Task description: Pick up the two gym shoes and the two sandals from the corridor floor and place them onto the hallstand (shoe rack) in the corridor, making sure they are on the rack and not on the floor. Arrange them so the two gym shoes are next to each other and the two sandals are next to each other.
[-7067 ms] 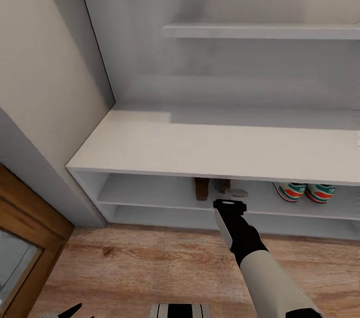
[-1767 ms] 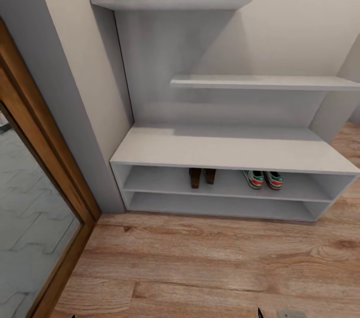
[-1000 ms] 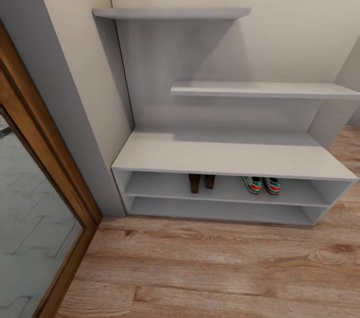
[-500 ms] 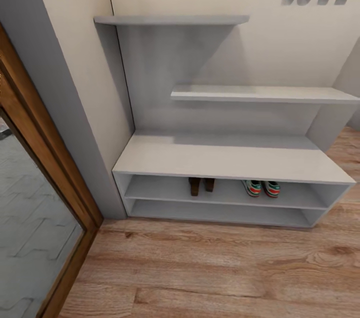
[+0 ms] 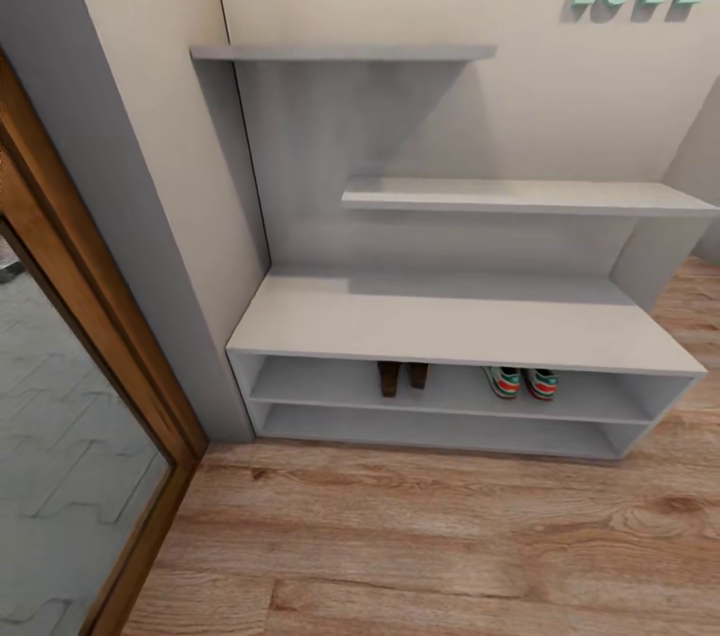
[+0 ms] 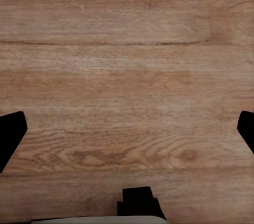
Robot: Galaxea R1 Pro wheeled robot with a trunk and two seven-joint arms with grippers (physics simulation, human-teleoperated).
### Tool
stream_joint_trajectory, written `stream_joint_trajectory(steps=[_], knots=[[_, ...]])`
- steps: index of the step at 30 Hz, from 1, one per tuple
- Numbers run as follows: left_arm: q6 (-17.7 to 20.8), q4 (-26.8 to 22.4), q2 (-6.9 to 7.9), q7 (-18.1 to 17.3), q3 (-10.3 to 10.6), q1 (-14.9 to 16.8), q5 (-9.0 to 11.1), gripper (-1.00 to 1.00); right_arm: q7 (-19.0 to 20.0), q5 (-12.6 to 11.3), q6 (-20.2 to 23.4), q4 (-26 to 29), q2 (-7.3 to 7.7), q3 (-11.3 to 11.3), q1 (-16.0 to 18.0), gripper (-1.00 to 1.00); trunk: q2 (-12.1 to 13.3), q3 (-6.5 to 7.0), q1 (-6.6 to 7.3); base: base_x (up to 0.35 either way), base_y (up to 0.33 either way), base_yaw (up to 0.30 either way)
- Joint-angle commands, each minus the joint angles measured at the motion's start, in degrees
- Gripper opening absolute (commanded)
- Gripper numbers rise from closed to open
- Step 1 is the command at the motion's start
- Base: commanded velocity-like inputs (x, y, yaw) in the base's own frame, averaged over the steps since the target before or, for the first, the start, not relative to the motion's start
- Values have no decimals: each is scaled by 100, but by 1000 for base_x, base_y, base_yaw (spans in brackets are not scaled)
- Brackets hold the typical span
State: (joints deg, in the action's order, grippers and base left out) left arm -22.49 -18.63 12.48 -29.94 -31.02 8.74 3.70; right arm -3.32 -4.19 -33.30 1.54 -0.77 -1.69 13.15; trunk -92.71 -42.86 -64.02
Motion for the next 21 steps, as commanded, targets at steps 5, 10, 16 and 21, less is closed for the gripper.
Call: stream_joint_trajectory(steps=[5,10,16,21], knots=[[8,8,0,-56,-32,5,41,100,-9,-43,-18,-4,-19,-17,3,100,200,86,111,0,0,0],[8,8,0,-56,-41,5,77,100,-10,-44,-18,-4,-20,-19,3,100,200,86,111,0,0,0],[8,15,-6,-55,-44,5,97,100,-10,-37,-18,-4,-23,-28,3,100,200,86,111,0,0,0],[8,16,-5,-55,-50,5,102,100,-11,-37,-18,-4,-27,-31,3,100,200,86,111,0,0,0]])
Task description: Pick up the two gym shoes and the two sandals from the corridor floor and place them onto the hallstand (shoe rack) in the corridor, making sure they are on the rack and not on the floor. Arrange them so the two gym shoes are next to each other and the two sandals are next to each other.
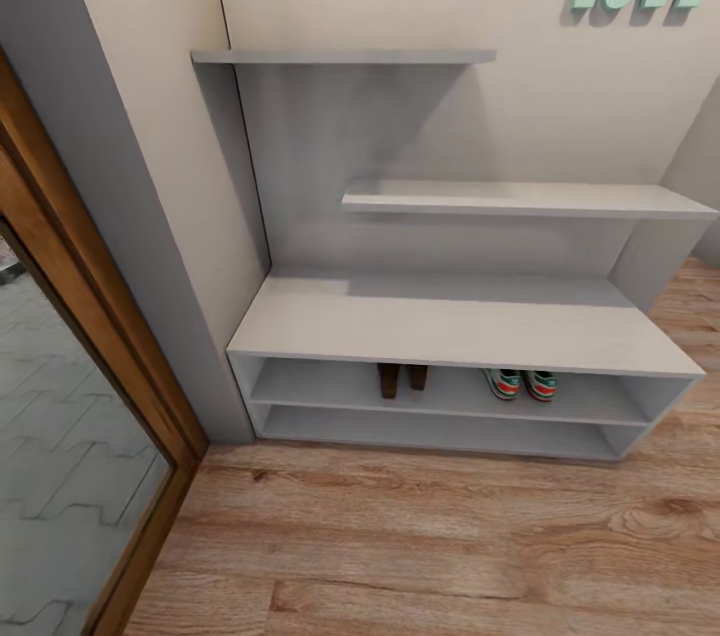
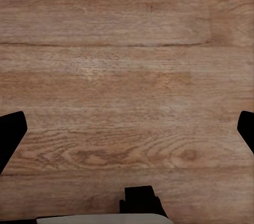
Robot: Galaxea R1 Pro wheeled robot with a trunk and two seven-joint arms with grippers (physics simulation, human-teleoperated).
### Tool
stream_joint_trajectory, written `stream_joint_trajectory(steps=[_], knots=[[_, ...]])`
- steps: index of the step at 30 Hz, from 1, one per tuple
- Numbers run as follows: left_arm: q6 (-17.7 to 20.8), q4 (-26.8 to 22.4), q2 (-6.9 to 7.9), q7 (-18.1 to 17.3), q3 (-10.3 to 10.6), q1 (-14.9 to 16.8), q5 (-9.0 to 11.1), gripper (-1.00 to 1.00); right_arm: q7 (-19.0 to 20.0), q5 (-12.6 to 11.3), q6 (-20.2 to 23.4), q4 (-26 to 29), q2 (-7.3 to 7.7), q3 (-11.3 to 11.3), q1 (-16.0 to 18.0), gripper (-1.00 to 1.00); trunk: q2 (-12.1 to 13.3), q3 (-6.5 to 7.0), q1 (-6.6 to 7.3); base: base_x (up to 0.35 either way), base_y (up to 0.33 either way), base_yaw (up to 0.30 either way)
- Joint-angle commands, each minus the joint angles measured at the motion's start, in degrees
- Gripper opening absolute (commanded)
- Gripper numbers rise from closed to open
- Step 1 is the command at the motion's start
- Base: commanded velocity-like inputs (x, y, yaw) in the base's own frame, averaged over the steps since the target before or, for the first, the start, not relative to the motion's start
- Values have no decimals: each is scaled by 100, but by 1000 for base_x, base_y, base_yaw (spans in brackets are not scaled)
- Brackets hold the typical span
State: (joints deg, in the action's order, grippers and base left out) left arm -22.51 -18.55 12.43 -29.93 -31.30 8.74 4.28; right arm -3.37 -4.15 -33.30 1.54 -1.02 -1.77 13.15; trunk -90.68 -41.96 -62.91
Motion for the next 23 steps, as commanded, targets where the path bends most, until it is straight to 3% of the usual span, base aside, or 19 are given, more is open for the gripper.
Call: stream_joint_trajectory(steps=[1,23], knots=[[10,7,1,-57,-22,5,47,100,-6,-42,-18,-4,-2,-24,3,100,-2,-5,1,0,0,0],[10,9,-3,-57,-26,5,55,100,-6,-42,-18,-4,-3,-22,3,100,-2,-5,1,0,0,0]])
